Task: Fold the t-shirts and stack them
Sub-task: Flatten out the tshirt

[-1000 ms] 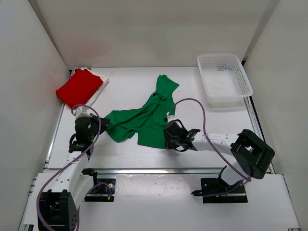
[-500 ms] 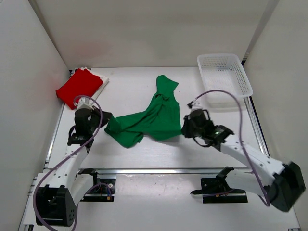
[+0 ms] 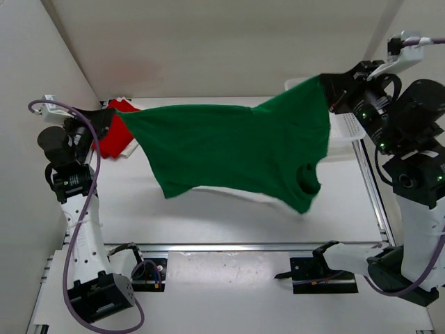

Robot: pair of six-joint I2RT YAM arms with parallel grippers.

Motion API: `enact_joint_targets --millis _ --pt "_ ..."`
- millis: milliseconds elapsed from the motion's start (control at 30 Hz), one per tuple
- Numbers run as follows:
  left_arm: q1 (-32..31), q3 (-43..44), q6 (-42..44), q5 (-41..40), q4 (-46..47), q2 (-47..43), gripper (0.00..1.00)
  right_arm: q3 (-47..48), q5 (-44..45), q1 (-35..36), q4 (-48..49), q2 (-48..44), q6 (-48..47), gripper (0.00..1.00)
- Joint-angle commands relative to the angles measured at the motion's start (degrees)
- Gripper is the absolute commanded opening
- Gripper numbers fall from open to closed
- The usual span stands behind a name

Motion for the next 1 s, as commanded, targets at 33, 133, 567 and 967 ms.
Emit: enact_joint_targets --millis 33,133,567,967 --pt "2.40 5.11 -2.94 6.56 -2.09 -0.42 0.00 14.36 4.53 7.75 -3.81 7.18 -5.58 0.00" --pt "2.40 5.81 -3.46 5.85 -1.74 -0.69 0.00 15.18 7.82 11.21 -0.22 9.73 -7.96 0.00" --pt "-8.06 3.51 -7.58 -3.74 8.36 22.64 0.00 16.07 -24.53 -14.11 9.21 37.84 -2.97 0.00" --pt "-4.11 41.24 -15.57 0.04 7.12 36.84 0.00 28.30 -33.85 -22.99 33.27 37.79 12.95 0.00"
